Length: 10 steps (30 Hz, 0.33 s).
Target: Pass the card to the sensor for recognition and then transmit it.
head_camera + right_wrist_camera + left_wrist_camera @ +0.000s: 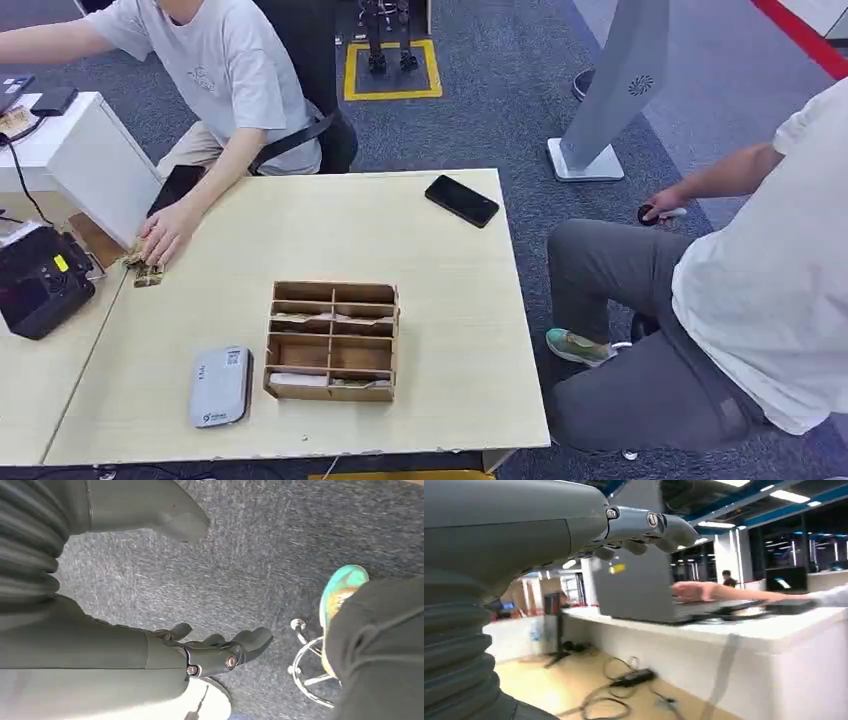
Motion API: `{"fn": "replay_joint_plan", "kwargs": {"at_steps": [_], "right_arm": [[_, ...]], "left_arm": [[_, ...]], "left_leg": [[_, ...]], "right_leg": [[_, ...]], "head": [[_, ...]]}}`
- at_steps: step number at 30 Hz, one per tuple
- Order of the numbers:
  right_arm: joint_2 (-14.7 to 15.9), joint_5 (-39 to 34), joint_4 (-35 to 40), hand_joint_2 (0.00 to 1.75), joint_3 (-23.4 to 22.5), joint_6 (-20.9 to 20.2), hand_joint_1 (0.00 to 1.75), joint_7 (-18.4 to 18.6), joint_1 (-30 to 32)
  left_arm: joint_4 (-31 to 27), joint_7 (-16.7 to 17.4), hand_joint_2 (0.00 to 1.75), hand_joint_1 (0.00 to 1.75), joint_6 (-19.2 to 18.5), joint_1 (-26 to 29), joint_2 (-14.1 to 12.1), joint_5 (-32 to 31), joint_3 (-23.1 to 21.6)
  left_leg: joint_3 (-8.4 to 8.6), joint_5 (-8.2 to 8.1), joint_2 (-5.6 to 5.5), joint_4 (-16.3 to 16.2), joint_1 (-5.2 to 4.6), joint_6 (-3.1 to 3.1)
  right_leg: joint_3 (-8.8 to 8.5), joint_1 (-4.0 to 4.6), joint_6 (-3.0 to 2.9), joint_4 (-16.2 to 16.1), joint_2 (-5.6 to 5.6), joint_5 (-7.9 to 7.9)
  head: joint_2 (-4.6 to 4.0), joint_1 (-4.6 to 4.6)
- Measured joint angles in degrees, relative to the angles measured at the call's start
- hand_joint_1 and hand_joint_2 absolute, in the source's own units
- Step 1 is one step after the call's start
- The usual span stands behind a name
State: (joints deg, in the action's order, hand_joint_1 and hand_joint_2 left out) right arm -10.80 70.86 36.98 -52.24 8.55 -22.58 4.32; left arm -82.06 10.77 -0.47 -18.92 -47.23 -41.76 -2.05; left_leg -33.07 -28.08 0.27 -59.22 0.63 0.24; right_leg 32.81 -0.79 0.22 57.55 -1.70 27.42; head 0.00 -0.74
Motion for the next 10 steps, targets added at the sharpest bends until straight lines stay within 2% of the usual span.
{"fn": "replay_joint_plan", "kwargs": {"at_steps": [1,2,3,4,5,6,8,10], "right_arm": [[0.0,0.1,0.5,1.75,-0.4,-0.9,0.0,1.1,0.4],[-0.5,0.8,1.8,1.75,-1.3,-2.9,0.0,2.3,1.3],[-1.2,2.0,3.9,1.75,-2.5,-5.3,0.0,2.3,2.6],[-2.0,3.7,6.0,1.75,-4.0,-7.6,0.0,2.1,3.8],[-2.6,5.6,7.6,1.75,-5.8,-9.1,0.0,1.6,4.4],[-3.3,7.3,8.8,1.75,-7.7,-9.9,0.0,1.0,4.7],[-4.2,10.6,10.8,1.75,-11.4,-11.0,0.0,0.4,5.0],[-4.9,13.5,12.8,1.75,-14.6,-12.4,0.0,0.3,4.7]], "left_arm": [[-2.4,1.3,1.75,0.0,-2.4,5.1,-0.3,-1.0,3.9],[-6.8,0.8,1.75,0.0,-7.6,11.7,0.7,-2.8,10.2],[-10.2,-2.6,1.75,0.0,-14.1,18.1,3.1,-3.1,17.3],[-11.8,-7.2,1.75,0.0,-19.2,24.6,6.0,-1.9,25.0],[-12.5,-11.0,1.75,0.0,-22.3,30.3,9.9,-1.5,35.1],[-12.7,-11.8,1.75,0.0,-22.0,33.4,14.4,-3.5,44.0],[-14.4,-13.2,1.75,0.0,-21.7,33.3,24.2,-11.8,64.3],[-16.9,-14.9,1.75,0.0,-21.9,33.4,32.5,-18.6,79.2]], "left_leg": [[0.18,-0.06,0.09,0.1,-0.06,-0.07],[0.39,-0.22,0.3,0.2,-0.28,0.04],[0.54,-0.35,0.29,0.5,-0.55,0.21],[1.1,-0.65,0.46,0.6,-0.62,0.25],[1.39,-0.98,0.96,0.6,-0.71,0.08],[1.47,-1.13,1.5,0.5,-0.49,0.08],[1.59,-1.35,1.93,0.5,-0.5,0.18],[1.76,-1.53,2.03,0.5,-0.63,0.46]], "right_leg": [[-0.05,-0.05,-0.02,0.0,-0.13,0.03],[-0.3,-0.32,0.17,0.0,-0.39,0.22],[-0.63,-0.57,0.3,0.0,-0.43,0.56],[-0.95,-0.71,0.33,0.0,-0.63,0.75],[-1.02,-0.71,0.15,0.0,-1.04,0.87],[-0.96,-0.52,0.1,0.0,-1.57,0.84],[-0.86,-0.48,0.09,-0.2,-1.91,0.83],[-0.82,-0.67,0.36,-0.2,-1.92,1.01]], "head": [[0.0,0.18],[0.0,0.22],[0.0,-0.04],[0.0,0.15],[0.0,0.13],[0.0,-0.09],[0.0,-0.09],[0.0,-0.37]]}}
